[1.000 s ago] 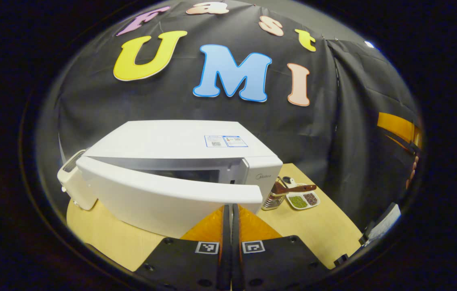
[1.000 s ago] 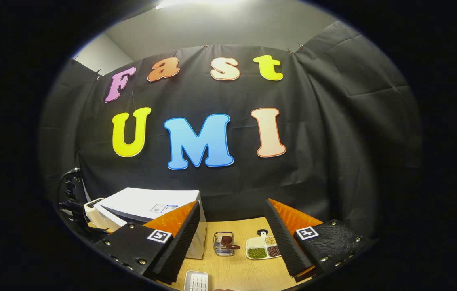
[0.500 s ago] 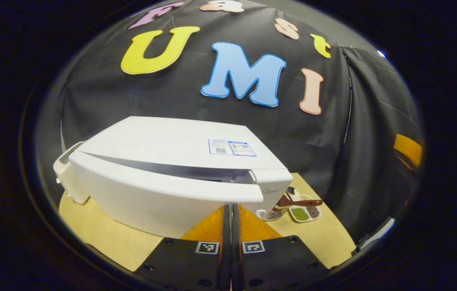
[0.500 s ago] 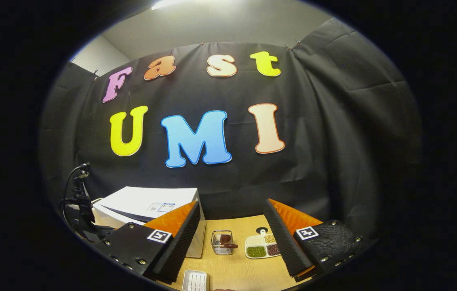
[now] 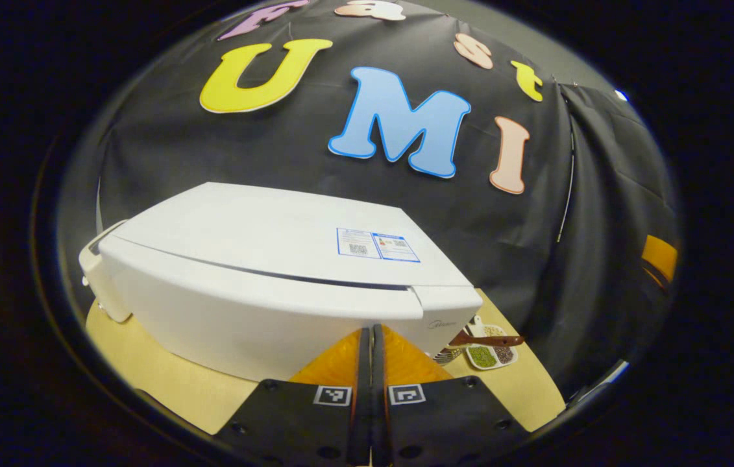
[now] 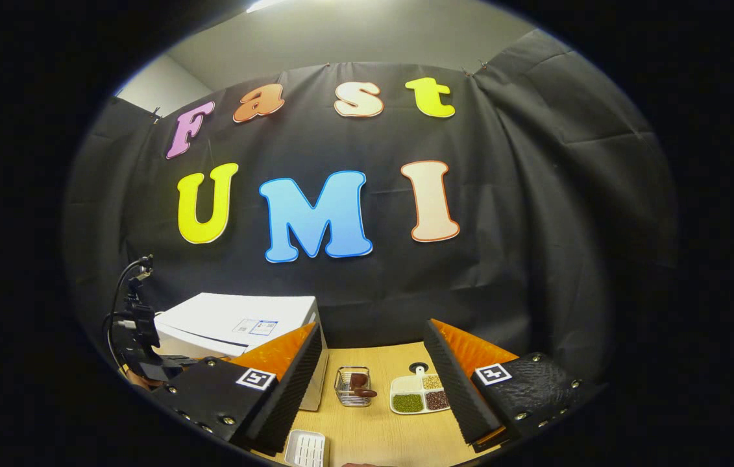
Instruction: Open the microwave oven with the left hand, put the food in, and close the microwave oven.
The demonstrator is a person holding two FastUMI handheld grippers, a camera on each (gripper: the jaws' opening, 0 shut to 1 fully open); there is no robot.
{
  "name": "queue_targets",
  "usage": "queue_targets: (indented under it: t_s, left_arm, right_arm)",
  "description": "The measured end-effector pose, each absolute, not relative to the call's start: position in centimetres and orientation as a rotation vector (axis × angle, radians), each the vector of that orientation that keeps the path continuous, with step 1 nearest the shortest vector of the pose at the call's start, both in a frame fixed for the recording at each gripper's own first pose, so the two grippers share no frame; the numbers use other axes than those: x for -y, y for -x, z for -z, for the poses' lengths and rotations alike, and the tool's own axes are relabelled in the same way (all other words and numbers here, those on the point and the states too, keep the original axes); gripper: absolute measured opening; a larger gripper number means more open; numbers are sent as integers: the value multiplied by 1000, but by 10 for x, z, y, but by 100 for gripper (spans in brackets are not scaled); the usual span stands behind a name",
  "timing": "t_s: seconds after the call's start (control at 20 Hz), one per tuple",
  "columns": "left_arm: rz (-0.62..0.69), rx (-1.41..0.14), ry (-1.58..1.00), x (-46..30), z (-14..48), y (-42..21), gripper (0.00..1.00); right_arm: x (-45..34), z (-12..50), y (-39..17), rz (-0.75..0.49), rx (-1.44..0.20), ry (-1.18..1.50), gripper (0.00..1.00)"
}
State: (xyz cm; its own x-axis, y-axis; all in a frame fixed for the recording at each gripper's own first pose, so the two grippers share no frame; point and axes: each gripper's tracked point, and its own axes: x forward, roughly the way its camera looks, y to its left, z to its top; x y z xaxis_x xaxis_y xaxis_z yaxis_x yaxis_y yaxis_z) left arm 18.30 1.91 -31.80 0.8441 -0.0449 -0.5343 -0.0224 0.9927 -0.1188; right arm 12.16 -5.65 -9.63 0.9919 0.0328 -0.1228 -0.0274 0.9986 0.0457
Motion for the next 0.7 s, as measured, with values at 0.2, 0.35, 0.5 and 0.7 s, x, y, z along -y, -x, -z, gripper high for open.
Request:
queue_targets:
  t_s: [0.2, 0.35, 0.5, 0.7]
  left_arm:
    - [13, -577, 106, -18, 320, -189, 7]
    - [13, -586, 106, -19, 320, -189, 7]
    - [-12, -482, 48, -26, 272, -186, 7]
    - [-16, -261, -76, -45, 141, -156, 8]
  right_arm:
    - [53, 94, -124, -47, -118, -29, 96]
    - [48, 93, -123, -56, -118, -30, 96]
    - [39, 84, -122, -62, -100, -23, 96]
    - [13, 48, -116, -81, -24, -6, 96]
